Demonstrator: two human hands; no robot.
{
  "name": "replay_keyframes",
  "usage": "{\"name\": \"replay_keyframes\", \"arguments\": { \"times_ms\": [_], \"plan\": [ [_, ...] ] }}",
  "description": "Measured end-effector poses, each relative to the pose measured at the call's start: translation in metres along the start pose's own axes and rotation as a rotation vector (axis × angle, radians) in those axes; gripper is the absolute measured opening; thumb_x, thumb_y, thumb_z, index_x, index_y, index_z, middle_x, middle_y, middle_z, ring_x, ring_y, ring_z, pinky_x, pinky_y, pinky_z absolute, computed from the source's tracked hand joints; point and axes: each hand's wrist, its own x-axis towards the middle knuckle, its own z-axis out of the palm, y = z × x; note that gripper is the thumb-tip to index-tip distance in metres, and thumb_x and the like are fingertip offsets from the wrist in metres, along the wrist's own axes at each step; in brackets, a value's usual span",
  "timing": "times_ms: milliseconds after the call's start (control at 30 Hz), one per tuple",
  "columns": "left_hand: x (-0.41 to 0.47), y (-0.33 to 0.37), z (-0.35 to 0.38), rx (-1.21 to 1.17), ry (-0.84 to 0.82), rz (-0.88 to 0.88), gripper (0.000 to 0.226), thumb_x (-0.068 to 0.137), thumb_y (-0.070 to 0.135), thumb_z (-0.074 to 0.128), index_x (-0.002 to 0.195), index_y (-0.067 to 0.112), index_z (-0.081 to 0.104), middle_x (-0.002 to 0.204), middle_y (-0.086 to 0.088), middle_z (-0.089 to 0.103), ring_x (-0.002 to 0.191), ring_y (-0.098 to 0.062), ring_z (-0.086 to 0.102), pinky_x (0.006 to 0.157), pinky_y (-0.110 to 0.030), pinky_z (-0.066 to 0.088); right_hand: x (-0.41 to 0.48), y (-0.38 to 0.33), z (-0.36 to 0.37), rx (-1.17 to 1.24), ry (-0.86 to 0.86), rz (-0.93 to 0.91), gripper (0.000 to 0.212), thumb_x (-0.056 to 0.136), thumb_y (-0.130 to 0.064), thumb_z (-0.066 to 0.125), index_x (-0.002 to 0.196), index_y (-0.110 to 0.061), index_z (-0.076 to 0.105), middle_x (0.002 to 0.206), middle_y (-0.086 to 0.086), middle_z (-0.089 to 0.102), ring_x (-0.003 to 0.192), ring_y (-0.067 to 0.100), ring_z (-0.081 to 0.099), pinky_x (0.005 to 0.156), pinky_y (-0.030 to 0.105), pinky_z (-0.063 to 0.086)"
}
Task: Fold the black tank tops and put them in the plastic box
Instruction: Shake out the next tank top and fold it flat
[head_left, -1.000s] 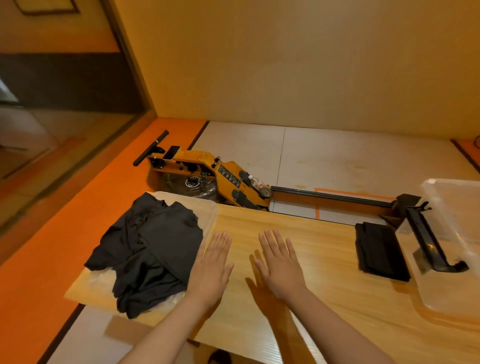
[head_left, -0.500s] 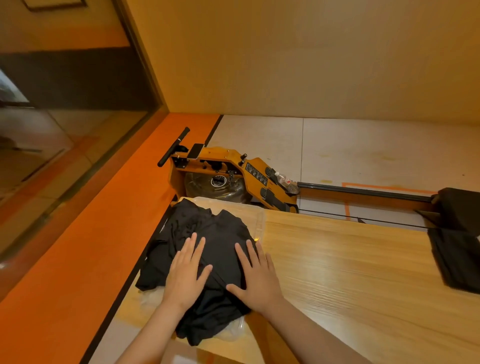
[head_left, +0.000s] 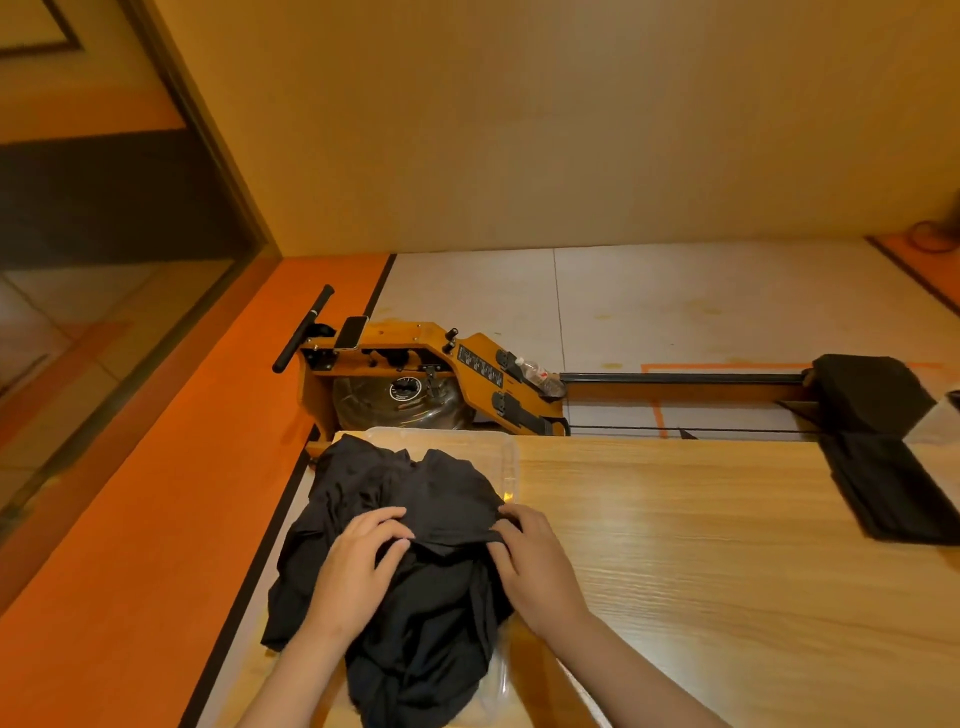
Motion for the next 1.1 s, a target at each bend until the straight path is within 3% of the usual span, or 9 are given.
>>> {"name": "replay_keyframes", "arguments": {
  "times_ms": [167, 367, 467, 600, 667, 767, 833, 933, 1100],
  "plan": [
    [0.014, 0.04, -0.018, -0.072, 0.077, 0.048, 0.013, 0.102, 0.031, 0.039, 0.095, 0.04, 0.047, 0.09, 0.016, 0.059, 0.092, -0.003, 0.055, 0.075, -0.025, 0.042, 0.009, -0.017, -0.041, 0.363, 0.15, 0.11, 0.02, 0.1, -0.021, 0.043, 0.092, -0.016, 0.06, 0.088, -0.004, 0.061, 0.084, 0.01, 0.056, 0.076, 0.029, 0.047],
    [0.044, 0.135, -0.054, -0.089, 0.159, 0.223, 0.012, 0.102, 0.029, 0.04, 0.102, 0.03, 0.052, 0.061, 0.006, 0.055, 0.053, -0.005, 0.053, 0.048, -0.02, 0.033, 0.023, -0.03, -0.124, 0.759, 0.362, 0.19, 0.021, 0.101, -0.016, 0.041, 0.088, -0.015, 0.058, 0.084, 0.0, 0.06, 0.073, 0.005, 0.055, 0.064, 0.021, 0.042],
    [0.062, 0.187, -0.069, -0.098, 0.212, 0.32, 0.013, 0.101, 0.031, 0.039, 0.101, 0.03, 0.052, 0.075, 0.003, 0.062, 0.065, -0.008, 0.058, 0.056, -0.033, 0.044, 0.024, -0.026, -0.173, 0.794, 0.424, 0.142, 0.023, 0.101, -0.017, 0.042, 0.082, -0.015, 0.056, 0.079, 0.001, 0.058, 0.071, 0.007, 0.053, 0.063, 0.022, 0.041],
    [0.085, 0.253, -0.09, -0.089, 0.306, 0.423, 0.016, 0.101, 0.033, 0.039, 0.098, 0.026, 0.053, 0.084, 0.006, 0.062, 0.077, -0.008, 0.06, 0.07, -0.041, 0.049, 0.023, -0.008, -0.239, 0.518, 0.503, -0.022, 0.02, 0.097, -0.019, 0.051, 0.079, -0.011, 0.052, 0.076, 0.007, 0.055, 0.066, 0.01, 0.05, 0.062, 0.028, 0.038],
    [0.094, 0.277, -0.099, -0.078, 0.367, 0.481, 0.017, 0.102, 0.034, 0.038, 0.098, 0.027, 0.053, 0.082, 0.004, 0.062, 0.075, -0.012, 0.06, 0.068, -0.044, 0.049, 0.021, 0.007, -0.267, 0.279, 0.54, -0.139, 0.016, 0.094, -0.027, 0.057, 0.082, -0.019, 0.053, 0.078, -0.005, 0.056, 0.072, 0.007, 0.053, 0.063, 0.024, 0.04],
    [0.101, 0.294, -0.105, -0.082, 0.439, 0.514, 0.016, 0.103, 0.033, 0.038, 0.096, 0.027, 0.052, 0.078, 0.002, 0.06, 0.07, -0.015, 0.059, 0.064, -0.045, 0.048, 0.011, 0.033, -0.291, -0.008, 0.405, -0.231, 0.022, 0.089, -0.049, 0.059, 0.088, -0.028, 0.051, 0.075, -0.013, 0.055, 0.07, 0.003, 0.053, 0.06, 0.024, 0.041],
    [0.101, 0.291, -0.106, -0.109, 0.481, 0.481, 0.016, 0.102, 0.028, 0.04, 0.096, 0.024, 0.054, 0.08, 0.001, 0.061, 0.072, -0.015, 0.058, 0.065, -0.043, 0.047, 0.004, 0.059, -0.285, -0.159, 0.254, -0.171, 0.028, 0.087, -0.056, 0.057, 0.092, -0.03, 0.052, 0.077, -0.013, 0.059, 0.07, 0.007, 0.056, 0.06, 0.029, 0.043],
    [0.099, 0.262, -0.102, -0.108, 0.507, 0.371, 0.015, 0.102, 0.025, 0.041, 0.096, 0.022, 0.055, 0.084, 0.002, 0.061, 0.073, -0.012, 0.057, 0.063, -0.039, 0.044, -0.012, 0.113, -0.248, -0.349, 0.105, 0.021, 0.013, 0.092, -0.035, 0.056, 0.103, -0.028, 0.055, 0.092, -0.006, 0.067, 0.087, 0.017, 0.063, 0.066, 0.033, 0.047],
    [0.091, 0.177, -0.057, 0.003, 0.251, 0.124, 0.015, 0.102, 0.031, 0.042, 0.092, 0.032, 0.053, 0.083, 0.005, 0.063, 0.069, -0.011, 0.059, 0.061, -0.041, 0.047, -0.034, 0.152, -0.222, -0.195, 0.188, 0.338, 0.011, 0.084, -0.017, 0.058, 0.087, -0.026, 0.052, 0.081, -0.01, 0.056, 0.071, 0.01, 0.055, 0.055, 0.028, 0.043]
  ]
}}
